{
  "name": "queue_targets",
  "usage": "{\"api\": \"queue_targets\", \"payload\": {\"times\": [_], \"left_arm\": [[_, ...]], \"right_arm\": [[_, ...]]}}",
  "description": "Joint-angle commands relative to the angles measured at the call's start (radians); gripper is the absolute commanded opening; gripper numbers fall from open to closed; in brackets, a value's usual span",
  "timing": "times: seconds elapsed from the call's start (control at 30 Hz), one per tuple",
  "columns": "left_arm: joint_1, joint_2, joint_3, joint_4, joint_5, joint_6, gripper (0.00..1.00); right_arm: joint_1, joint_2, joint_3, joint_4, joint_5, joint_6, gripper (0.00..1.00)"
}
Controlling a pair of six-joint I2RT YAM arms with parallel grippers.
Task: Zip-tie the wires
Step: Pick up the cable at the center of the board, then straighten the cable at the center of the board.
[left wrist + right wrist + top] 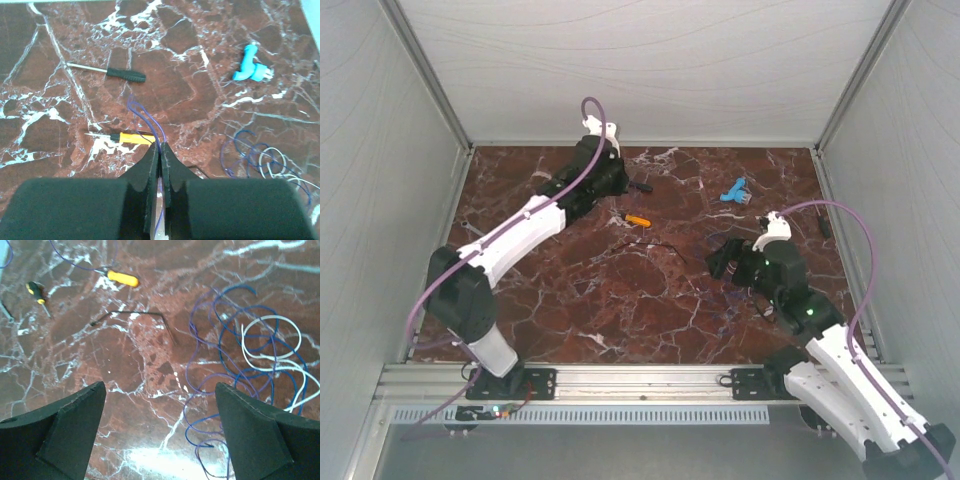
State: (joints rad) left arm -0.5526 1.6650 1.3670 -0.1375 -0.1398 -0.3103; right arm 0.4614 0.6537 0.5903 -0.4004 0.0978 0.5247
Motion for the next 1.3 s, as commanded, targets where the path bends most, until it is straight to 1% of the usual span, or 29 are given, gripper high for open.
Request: {"api": "queue_targets", "payload": {"times": [0.0, 0.1, 0.2, 0.3, 0.47, 0.53, 0.6, 0.73, 0.9, 1.13, 1.27], "left_arm": [[0.000, -0.079, 0.105, -0.096, 0.073, 0.031, 0.00], [0.000, -0.132, 0.133, -0.167, 0.105, 0.038, 0.00], [0.000, -0.187, 0.162, -0.225, 0.153, 0.058, 0.00], [0.000, -0.246, 0.171, -0.260, 0.248, 0.104, 0.00], [0.000, -0.363, 0.096, -0.257, 0.402, 0.177, 0.00], [0.000, -0.410, 0.042, -0.233, 0.437, 0.203, 0.00], [0.001, -0.451, -0.008, -0.207, 0.463, 0.214, 0.00], [0.000, -0.507, -0.081, -0.158, 0.536, 0.224, 0.00], [0.000, -0.542, -0.114, -0.133, 0.581, 0.224, 0.00], [0.001, -0.570, -0.146, -0.111, 0.604, 0.218, 0.00], [0.000, -0.577, -0.153, -0.103, 0.614, 0.216, 0.00]], "right_arm": [[-0.006, -0.058, -0.012, 0.141, -0.052, -0.099, 0.90], [-0.005, -0.083, -0.040, 0.225, -0.091, -0.129, 0.90], [-0.004, -0.094, -0.066, 0.324, -0.085, -0.126, 0.90], [-0.004, -0.077, -0.092, 0.449, -0.123, -0.121, 0.90], [-0.002, 0.034, -0.089, 0.591, -0.238, -0.117, 0.89], [0.005, 0.089, -0.078, 0.640, -0.299, -0.108, 0.90], [0.023, 0.144, -0.072, 0.685, -0.326, -0.099, 0.90], [0.088, 0.254, -0.052, 0.774, -0.311, -0.083, 0.89], [0.155, 0.386, -0.005, 0.844, -0.279, -0.089, 0.89], [0.176, 0.523, 0.055, 0.880, -0.231, -0.092, 0.85], [0.178, 0.579, 0.087, 0.903, -0.234, -0.097, 0.82]]}}
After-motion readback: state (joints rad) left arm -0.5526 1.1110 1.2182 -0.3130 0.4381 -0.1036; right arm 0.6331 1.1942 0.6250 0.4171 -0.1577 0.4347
